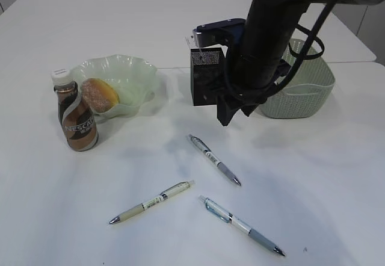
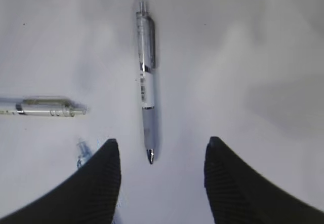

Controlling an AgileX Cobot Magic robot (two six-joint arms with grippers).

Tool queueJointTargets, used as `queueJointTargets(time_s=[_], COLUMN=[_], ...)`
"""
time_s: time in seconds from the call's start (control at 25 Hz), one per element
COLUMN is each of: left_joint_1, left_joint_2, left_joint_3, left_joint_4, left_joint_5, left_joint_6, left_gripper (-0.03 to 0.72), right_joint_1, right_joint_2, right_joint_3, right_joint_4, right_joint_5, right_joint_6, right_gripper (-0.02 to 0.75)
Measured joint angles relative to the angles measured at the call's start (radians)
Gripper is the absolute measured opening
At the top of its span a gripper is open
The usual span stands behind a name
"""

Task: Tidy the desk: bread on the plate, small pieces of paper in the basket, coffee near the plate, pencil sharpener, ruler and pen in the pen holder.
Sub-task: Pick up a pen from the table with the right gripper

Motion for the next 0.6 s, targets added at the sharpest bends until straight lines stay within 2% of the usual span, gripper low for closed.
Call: queueJointTargets(time_s=[0.32, 0.6], left_joint_1=[0.000, 0.000], left_joint_2=[0.000, 0.000], left_joint_3=[0.000, 0.000], left_joint_4=[0.000, 0.000], left_joint_5=[0.000, -0.001], left_joint_6=[0.000, -0.007], left_gripper=[0.243, 0.243], right_joint_1=[0.004, 0.044], right_joint_2=[0.097, 0.183], right_joint_3=[-0.102, -0.198], right_joint_4=[-0.024, -0.060], right_joint_5=[0.018, 0.048], right_joint_6=[0.000, 0.000], right_gripper=[0.425, 0.424])
